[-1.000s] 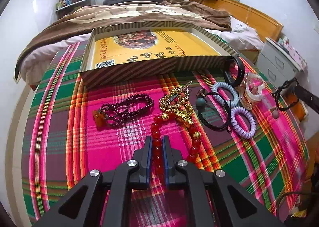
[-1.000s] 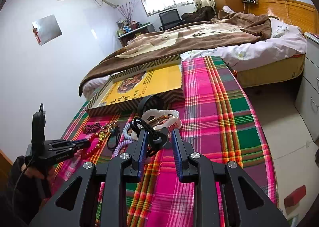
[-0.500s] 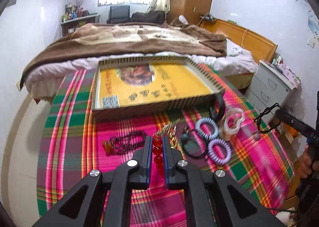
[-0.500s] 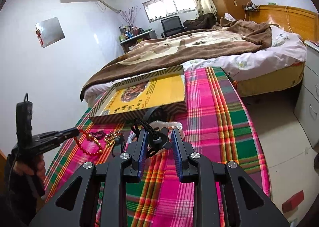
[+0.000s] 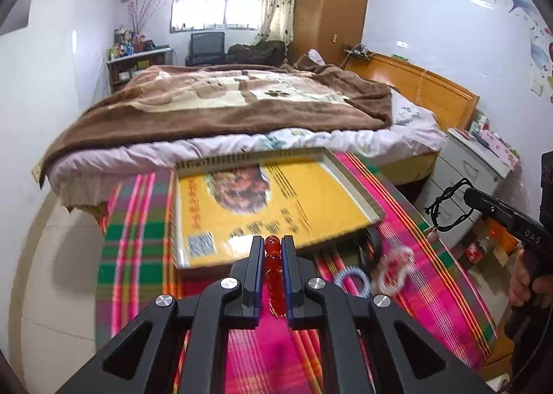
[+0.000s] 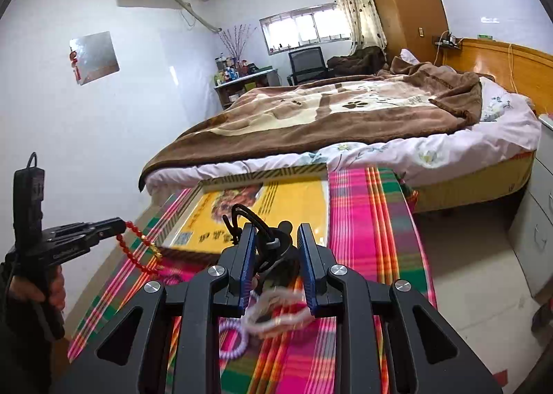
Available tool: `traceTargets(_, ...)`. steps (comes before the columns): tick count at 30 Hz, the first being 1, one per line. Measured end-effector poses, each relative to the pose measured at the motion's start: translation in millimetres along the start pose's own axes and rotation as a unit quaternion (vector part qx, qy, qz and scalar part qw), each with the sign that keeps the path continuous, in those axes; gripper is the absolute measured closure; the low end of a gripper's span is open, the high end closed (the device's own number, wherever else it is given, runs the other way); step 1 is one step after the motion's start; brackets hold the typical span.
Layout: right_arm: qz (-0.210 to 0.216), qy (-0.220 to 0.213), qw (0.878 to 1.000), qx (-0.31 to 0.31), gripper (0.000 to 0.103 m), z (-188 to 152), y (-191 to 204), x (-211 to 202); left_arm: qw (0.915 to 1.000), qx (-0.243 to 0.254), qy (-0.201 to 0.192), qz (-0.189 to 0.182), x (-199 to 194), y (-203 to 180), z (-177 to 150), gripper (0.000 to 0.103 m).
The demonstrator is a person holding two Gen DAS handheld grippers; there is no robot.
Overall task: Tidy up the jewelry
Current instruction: 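Carry both bracelets onto the yellow box lid and open both tools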
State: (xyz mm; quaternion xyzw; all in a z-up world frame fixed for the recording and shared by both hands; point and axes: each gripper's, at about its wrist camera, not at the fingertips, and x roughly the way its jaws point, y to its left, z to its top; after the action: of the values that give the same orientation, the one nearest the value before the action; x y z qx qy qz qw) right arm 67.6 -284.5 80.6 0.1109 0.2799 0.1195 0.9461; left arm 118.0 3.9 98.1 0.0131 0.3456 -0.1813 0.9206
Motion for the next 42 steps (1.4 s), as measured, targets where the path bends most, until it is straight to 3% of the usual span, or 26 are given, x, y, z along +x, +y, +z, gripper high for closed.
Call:
traceTargets(8,-0.013,0.034,0.999,-0.008,0.078,39.5,-11.5,68.1,0.9999,-0.001,-0.009,0.008,38.1,20.6,40.9,0.094)
traceTargets(19,-0.011,0.097,0.995,-0.028,0.078,57.4,-17.3,172.5,0.9992,-0.030,0.025,0.005,130.2,52.3,71.2,0.094)
traceTargets(26,0.008,0.131,0.991,-0.024,0.078,60.6,-23.4,224.2,0.9976,-0.040,0.049,0.026,181.1,66.4,75.8,0.094)
traceTargets(31,-0.017,0.158,0.986,-0.049,0.078,56.9,-30.5,251.3,0.9950,-0.038,0.077,0.051,208.0,73.5,71.9,0.093)
traceTargets(42,-0.065,0.175,0.980,-0.069,0.078,48.2,-40.7,272.2,0.9880,-0.049,0.114,0.092,234.1,88.0,52.9,0.093)
